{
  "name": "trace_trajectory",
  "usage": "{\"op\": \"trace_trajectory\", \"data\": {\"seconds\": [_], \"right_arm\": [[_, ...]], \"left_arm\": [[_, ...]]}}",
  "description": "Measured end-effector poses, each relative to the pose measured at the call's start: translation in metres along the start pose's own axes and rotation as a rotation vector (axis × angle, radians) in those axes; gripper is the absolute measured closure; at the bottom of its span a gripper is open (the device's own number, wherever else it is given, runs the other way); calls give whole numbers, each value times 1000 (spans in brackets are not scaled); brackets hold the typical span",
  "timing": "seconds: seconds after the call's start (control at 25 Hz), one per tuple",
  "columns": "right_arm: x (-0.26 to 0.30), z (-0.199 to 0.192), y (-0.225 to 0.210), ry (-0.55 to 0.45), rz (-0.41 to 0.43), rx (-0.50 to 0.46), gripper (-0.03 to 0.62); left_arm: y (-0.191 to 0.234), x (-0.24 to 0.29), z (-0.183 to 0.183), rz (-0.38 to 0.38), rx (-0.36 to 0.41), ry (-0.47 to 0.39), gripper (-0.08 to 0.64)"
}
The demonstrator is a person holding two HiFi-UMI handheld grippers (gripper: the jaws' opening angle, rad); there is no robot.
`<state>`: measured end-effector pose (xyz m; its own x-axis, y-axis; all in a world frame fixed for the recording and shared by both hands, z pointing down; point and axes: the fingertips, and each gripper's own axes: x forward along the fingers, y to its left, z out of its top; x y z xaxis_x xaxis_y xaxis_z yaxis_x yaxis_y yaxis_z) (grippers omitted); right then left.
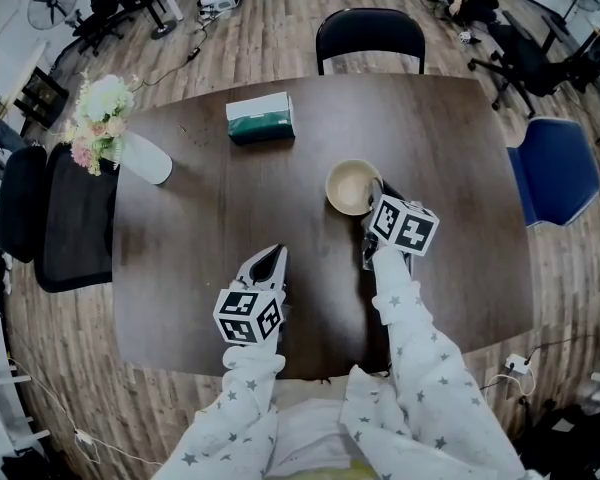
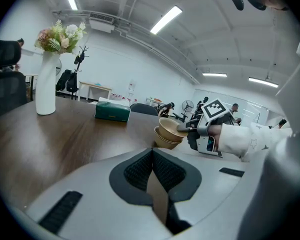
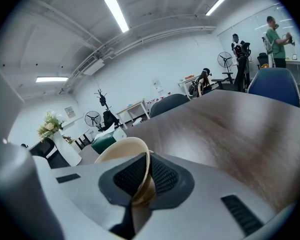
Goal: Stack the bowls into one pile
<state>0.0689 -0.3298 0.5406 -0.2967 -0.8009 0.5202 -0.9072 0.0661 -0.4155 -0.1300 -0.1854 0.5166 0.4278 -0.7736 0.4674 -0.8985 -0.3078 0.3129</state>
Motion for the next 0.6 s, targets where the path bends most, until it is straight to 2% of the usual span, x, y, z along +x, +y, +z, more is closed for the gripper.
{"op": "trace_trajectory", "data": {"seconds": [0.32,0.6], "right_arm": [[8,-6,-1,20,9,-25,554],[17,-8,4,46,29,-109,552]], "left_arm": [[-1,3,-5,6,11,18,534],[-3,7,-7,4,12,26,534]]}}
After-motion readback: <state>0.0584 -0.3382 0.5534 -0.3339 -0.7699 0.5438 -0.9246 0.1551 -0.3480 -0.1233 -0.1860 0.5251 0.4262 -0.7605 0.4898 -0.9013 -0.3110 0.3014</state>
